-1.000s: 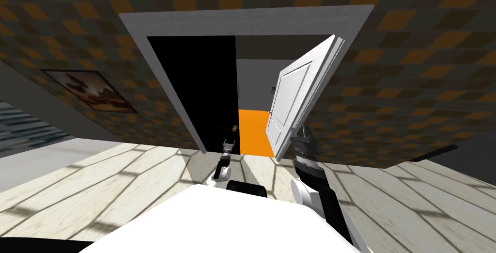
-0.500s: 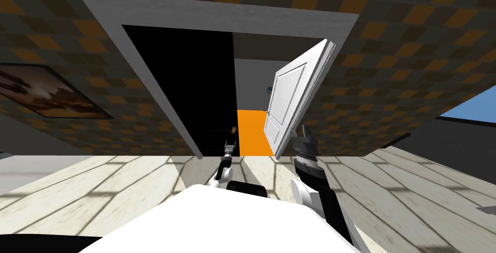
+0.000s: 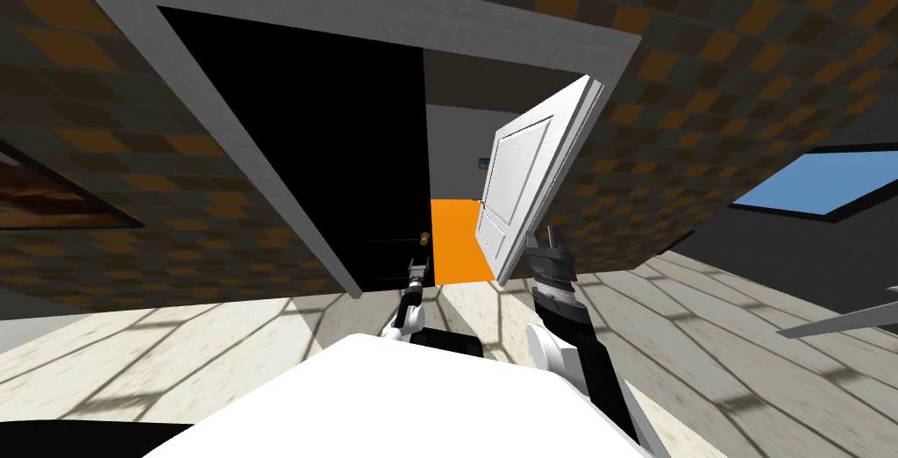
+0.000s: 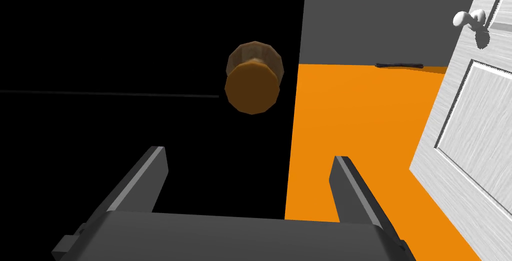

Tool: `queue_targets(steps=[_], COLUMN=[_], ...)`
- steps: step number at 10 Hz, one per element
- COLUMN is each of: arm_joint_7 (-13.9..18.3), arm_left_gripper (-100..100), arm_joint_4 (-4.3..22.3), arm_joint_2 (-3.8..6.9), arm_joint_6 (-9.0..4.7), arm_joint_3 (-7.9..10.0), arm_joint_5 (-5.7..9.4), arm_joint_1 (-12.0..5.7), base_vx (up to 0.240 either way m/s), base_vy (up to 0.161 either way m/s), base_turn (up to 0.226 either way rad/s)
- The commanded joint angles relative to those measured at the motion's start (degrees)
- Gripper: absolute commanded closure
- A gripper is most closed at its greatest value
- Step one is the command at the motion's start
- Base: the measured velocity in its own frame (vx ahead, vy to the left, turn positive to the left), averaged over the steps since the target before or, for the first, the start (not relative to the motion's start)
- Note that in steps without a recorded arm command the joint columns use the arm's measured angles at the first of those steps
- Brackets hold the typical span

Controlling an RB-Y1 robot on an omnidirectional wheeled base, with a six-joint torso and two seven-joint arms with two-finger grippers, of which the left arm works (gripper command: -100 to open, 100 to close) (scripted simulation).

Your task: Push the door open

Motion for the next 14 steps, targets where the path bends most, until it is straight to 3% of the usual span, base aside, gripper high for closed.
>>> queue_targets(steps=[1, 2, 3, 5, 7, 10, 12, 13, 14], arm_joint_7=[1.2, 0.6, 0.9, 1.1, 1.3, 1.7, 2.0, 2.0, 2.0], arm_left_gripper=[-100, -100, -100, -100, -100, -100, -100, -100, 100], arm_joint_4=[1.6, 0.6, 0.7, 0.9, 1.1, 1.3, 1.5, 1.3, 1.3], arm_joint_2=[-0.61, -0.41, 1.23, 2.69, 3.28, 2.77, 0.85, 1.47, 1.47], arm_joint_6=[-0.20, 0.01, -0.05, -0.18, -0.29, -0.52, -0.68, -0.65, -0.65], arm_joint_3=[-0.07, -0.05, 0.03, 0.13, 0.23, 0.42, 0.55, 0.43, 0.43], arm_joint_5=[0.62, 0.38, 0.49, 0.60, 0.69, 0.88, 1.00, 0.92, 0.92], arm_joint_1=[-0.79, -0.27, -0.30, -0.29, -0.28, -0.26, -0.25, 0.13, 0.13], base_vx=[0.032, 0.014, 0.062, 0.149, 0.181, 0.190, 0.184, 0.071, -0.008], base_vy=[0.112, 0.047, 0.008, 0.032, 0.036, 0.028, 0.035, 0.006, -0.004], base_turn=[-0.104, -0.021, -0.018, -0.023, -0.020, -0.026, -0.029, -0.007, -0.019])
